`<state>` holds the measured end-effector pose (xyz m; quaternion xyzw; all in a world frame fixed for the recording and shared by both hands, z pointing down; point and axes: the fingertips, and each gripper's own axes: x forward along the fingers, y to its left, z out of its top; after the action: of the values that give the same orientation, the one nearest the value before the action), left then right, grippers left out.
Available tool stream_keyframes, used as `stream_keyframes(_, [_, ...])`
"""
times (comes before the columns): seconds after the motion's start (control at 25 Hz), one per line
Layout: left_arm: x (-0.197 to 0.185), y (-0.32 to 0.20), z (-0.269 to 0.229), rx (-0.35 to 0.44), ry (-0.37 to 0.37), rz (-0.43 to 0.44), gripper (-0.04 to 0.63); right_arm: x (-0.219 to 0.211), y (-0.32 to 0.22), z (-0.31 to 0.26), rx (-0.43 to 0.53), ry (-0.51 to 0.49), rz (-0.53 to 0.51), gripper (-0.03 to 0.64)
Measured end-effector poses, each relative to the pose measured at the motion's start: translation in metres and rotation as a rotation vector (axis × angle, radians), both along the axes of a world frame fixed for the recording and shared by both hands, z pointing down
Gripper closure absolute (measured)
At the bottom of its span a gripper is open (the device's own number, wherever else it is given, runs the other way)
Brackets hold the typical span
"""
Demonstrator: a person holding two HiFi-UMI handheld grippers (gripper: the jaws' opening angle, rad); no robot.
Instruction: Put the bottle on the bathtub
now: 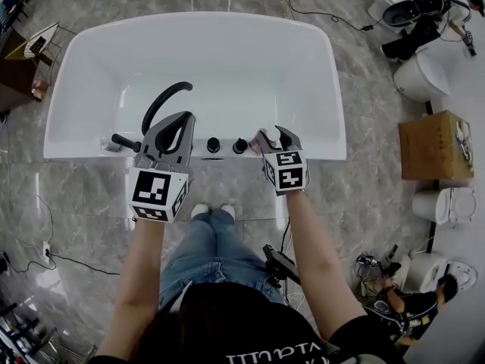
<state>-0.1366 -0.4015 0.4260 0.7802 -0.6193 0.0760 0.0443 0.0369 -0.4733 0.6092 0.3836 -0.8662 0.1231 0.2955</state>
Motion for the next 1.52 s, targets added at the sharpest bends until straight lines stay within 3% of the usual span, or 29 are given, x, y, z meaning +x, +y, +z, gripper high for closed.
stream_keyframes(0.44, [-0.001,-0.002,-0.002,0.006,0.022,0.031,0.584,-0.001,0.0,0.003,-0.031,0.046,0.033,0.442])
stream_keyframes(0.8, [0.001,-0.001,-0.004,0.015,0.032,0.057,0.584,0.002,0.005,-0.014,-0.03,0.002,0.074,0.337])
stream_keyframes(1.52, [0.032,-0.009,-0.055,0.112,0.045,0.143,0.583,0.031,0.035,-0.144,0.162,-0.122,0.12,0.334])
